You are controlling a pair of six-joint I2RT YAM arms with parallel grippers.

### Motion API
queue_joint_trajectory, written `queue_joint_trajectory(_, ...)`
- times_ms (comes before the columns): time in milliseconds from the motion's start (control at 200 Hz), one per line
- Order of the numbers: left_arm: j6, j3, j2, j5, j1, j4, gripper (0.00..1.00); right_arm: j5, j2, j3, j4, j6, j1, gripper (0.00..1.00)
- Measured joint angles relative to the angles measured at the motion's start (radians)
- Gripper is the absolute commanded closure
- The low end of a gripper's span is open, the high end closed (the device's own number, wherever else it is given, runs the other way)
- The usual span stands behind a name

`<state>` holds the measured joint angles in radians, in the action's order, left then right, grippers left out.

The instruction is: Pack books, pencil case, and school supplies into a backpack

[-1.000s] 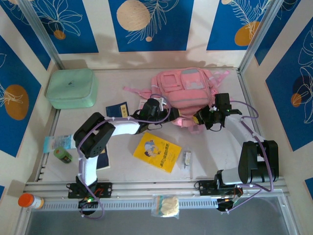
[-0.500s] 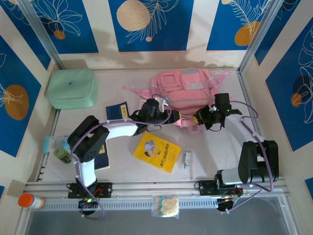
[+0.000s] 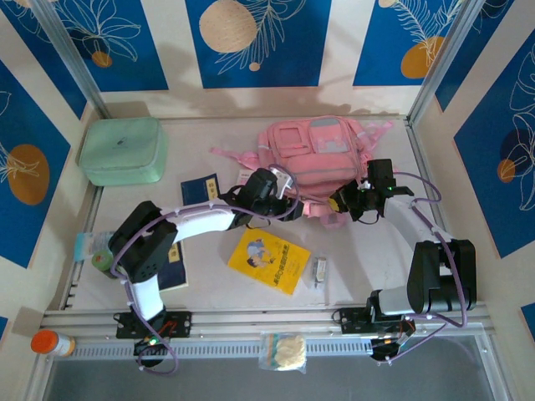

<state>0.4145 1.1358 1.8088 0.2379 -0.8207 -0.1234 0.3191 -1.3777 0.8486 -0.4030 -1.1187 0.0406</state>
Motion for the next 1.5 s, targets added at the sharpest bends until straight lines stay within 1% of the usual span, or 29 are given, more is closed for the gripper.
queue_joint_trajectory(70, -0.059, 0.009, 0.0, -0.003, 0.0, 0.037, 0.59, 0.001, 0.0, 0.0, 0.0, 0.0, 0.0, 1.0)
queue_joint_trajectory(145, -0.112, 0.045, 0.01, -0.008, 0.0, 0.088, 0.57, 0.004, 0.0, 0.0, 0.0, 0.0, 0.0, 1.0)
queue_joint_trajectory(260, -0.163, 0.082, 0.02, -0.026, 0.0, 0.103, 0.53, 0.007, 0.0, 0.0, 0.001, 0.0, 0.0, 1.0)
queue_joint_trajectory(440, -0.189, 0.138, 0.064, -0.016, 0.003, 0.127, 0.52, 0.011, 0.0, 0.0, 0.007, -0.001, 0.0, 1.0)
queue_joint_trajectory(595, -0.19, 0.146, 0.087, 0.005, 0.005, 0.136, 0.46, 0.015, 0.0, 0.0, 0.007, -0.002, 0.0, 1.0)
queue_joint_trajectory(690, -0.195, 0.146, 0.09, 0.005, 0.011, 0.141, 0.39, 0.021, 0.0, 0.0, 0.008, -0.008, 0.0, 1.0)
queue_joint_trajectory(865, -0.215, 0.151, 0.095, 0.006, 0.019, 0.148, 0.35, 0.022, 0.0, 0.0, 0.007, -0.008, 0.0, 1.0)
queue_joint_trajectory(1015, -0.219, 0.186, 0.124, 0.052, 0.034, 0.154, 0.32, 0.021, 0.0, 0.0, 0.008, -0.008, 0.0, 1.0)
queue_joint_trajectory(1160, -0.233, 0.19, 0.13, 0.084, 0.034, 0.153, 0.35, 0.021, 0.0, 0.0, 0.015, -0.008, -0.002, 1.0)
queue_joint_trajectory(1265, -0.24, 0.191, 0.132, 0.101, 0.031, 0.154, 0.44, 0.021, 0.0, 0.0, 0.014, -0.008, -0.002, 1.0)
queue_joint_trajectory(1330, -0.247, 0.187, 0.132, 0.103, 0.028, 0.146, 0.46, 0.022, 0.0, 0.0, 0.014, -0.008, -0.003, 1.0)
queue_joint_trajectory(1431, -0.25, 0.15, 0.118, 0.103, 0.017, 0.111, 0.53, 0.022, 0.0, 0.0, 0.014, -0.008, -0.004, 1.0)
queue_joint_trajectory(1501, -0.252, 0.129, 0.104, 0.102, 0.009, 0.101, 0.57, 0.023, -0.001, 0.0, 0.014, -0.008, -0.004, 1.0)
